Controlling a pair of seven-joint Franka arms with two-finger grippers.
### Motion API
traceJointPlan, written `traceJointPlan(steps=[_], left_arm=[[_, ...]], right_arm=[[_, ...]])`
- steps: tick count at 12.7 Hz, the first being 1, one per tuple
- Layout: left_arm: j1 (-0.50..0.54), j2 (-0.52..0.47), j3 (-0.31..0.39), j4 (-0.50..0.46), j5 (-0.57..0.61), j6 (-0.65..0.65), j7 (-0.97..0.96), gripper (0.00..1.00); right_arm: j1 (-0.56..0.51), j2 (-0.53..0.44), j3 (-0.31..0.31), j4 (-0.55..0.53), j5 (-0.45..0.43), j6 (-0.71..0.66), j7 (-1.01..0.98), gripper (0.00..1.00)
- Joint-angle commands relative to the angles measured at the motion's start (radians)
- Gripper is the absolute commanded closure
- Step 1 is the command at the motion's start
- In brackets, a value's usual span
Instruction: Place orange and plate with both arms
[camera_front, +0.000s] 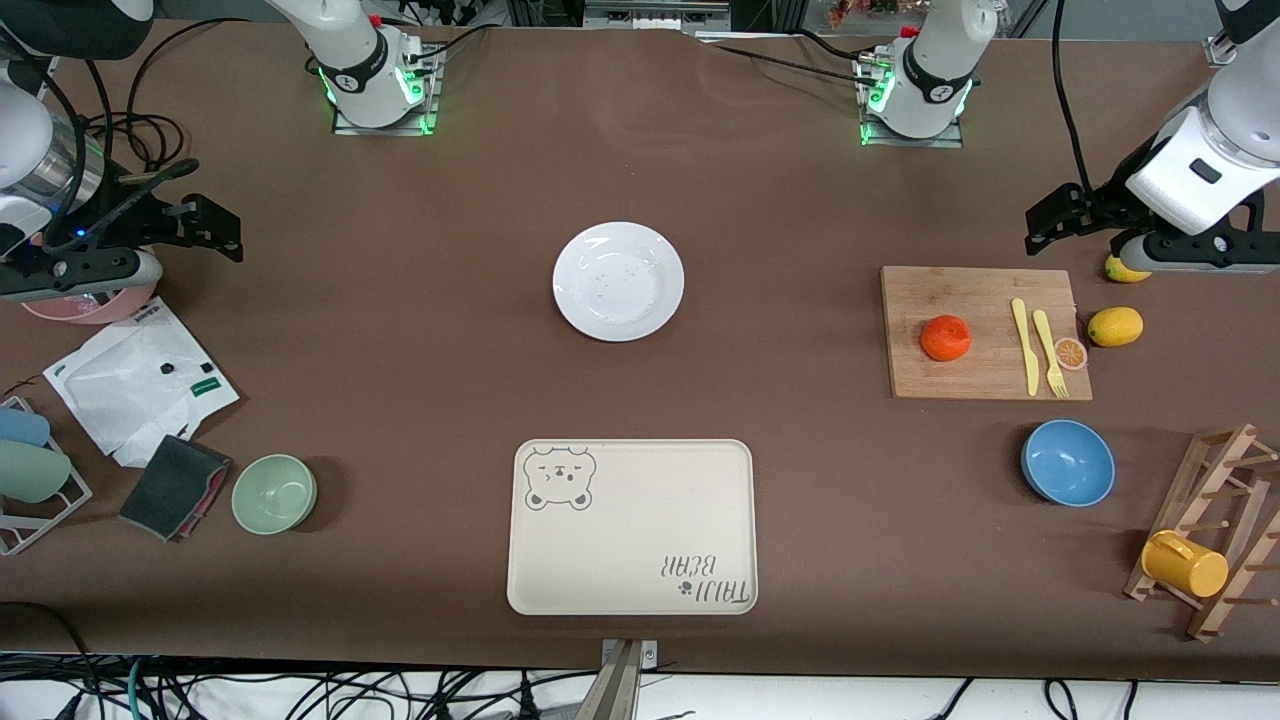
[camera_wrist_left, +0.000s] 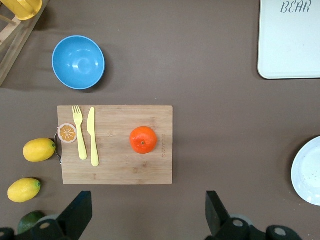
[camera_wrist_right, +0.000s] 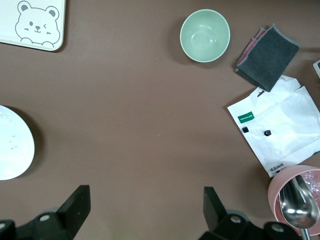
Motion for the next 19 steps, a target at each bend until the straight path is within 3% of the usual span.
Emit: traceJointPlan(steps=[1,4,19], left_arm=[[-0.007,-0.008,0.01,0.018,-0.002,-0.019,0.016,0.0],[-0.007,-0.009,0.002,0.021,0.067,-0.052,0.024,0.0],[-0.019,0.015,0.006,0.045,0.052,-0.087,0.022,0.0]], right_arm=[[0.005,0.006,0.002,0.019,0.002,-0.016,0.024,0.0],[0.005,0.006,0.002,0.021,0.002,-0.016,0.02,0.0],[0.002,0.006,0.0,0.009,0.009,-0.031,0.018,0.0]])
